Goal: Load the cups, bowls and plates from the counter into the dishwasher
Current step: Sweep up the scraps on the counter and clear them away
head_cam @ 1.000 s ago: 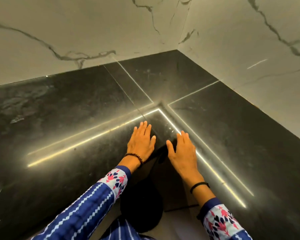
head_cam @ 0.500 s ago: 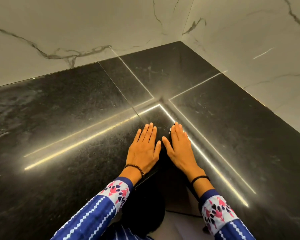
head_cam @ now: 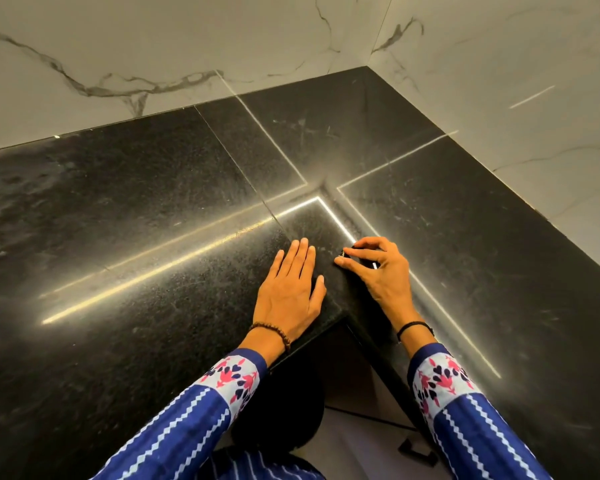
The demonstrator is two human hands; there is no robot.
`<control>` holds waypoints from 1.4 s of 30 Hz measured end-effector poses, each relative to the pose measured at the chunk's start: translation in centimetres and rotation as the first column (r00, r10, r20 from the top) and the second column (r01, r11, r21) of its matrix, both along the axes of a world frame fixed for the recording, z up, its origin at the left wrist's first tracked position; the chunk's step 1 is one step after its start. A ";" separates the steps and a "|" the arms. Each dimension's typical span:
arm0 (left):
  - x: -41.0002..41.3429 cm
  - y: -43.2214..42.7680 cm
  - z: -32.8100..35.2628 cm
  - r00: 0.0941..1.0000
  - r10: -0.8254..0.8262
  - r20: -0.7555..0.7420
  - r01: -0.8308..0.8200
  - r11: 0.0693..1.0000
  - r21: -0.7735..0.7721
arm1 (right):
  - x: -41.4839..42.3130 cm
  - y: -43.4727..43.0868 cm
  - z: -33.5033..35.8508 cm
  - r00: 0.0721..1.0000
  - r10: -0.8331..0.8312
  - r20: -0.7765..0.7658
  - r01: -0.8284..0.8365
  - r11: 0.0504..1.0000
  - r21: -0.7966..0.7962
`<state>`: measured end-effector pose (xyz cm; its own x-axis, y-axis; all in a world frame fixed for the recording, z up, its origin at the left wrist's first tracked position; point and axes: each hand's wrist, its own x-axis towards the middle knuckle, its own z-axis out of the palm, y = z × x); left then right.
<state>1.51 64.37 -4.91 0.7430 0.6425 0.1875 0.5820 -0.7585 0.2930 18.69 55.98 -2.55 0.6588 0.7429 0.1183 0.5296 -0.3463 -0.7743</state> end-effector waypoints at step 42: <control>1.2 -2.2 0.1 0.893 -0.441 -0.082 0.438 0.897 -0.058 | -5.8 -4.9 0.4 0.996 -0.085 -0.015 0.084 0.995 -0.058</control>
